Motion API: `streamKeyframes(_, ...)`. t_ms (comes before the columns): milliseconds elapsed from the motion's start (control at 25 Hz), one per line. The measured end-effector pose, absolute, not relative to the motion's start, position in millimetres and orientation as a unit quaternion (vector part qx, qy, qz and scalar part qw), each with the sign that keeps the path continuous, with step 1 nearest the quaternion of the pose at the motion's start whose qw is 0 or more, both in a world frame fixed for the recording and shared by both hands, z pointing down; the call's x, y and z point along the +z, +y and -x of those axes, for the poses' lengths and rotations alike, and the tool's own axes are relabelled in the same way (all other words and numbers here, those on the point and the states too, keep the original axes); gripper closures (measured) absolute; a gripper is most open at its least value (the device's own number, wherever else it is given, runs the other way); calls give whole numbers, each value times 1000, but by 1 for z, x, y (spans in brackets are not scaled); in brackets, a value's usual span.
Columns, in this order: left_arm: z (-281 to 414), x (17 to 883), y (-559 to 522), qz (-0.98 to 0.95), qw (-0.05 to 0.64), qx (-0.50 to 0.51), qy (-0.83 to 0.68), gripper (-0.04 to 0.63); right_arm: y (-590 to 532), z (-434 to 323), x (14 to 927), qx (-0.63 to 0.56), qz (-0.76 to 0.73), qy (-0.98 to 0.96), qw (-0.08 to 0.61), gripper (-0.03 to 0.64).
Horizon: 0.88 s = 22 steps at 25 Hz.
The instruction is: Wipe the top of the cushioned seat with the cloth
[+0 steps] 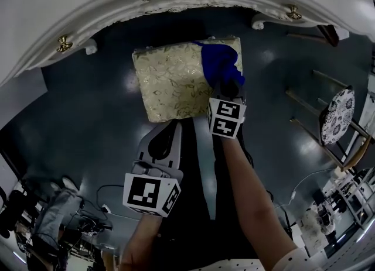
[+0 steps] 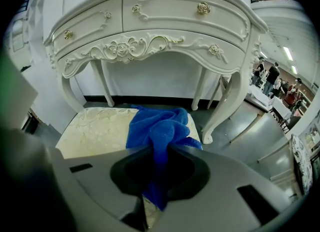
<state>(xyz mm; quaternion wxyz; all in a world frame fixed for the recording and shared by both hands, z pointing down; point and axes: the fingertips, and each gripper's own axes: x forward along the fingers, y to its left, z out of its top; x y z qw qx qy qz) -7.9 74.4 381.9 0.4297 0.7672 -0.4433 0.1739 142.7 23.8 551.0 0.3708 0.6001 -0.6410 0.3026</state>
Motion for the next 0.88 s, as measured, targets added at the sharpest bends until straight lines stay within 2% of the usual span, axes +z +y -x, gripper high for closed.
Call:
streamKeyframes(720,36,385,74,-750,438,161,-469,598,33,-97,553,313,-574,-653,383,558)
streamKeyframes(880,43,386,74,-746,439,159,-475,598,29,-88,551,306,-578,-660,368,558)
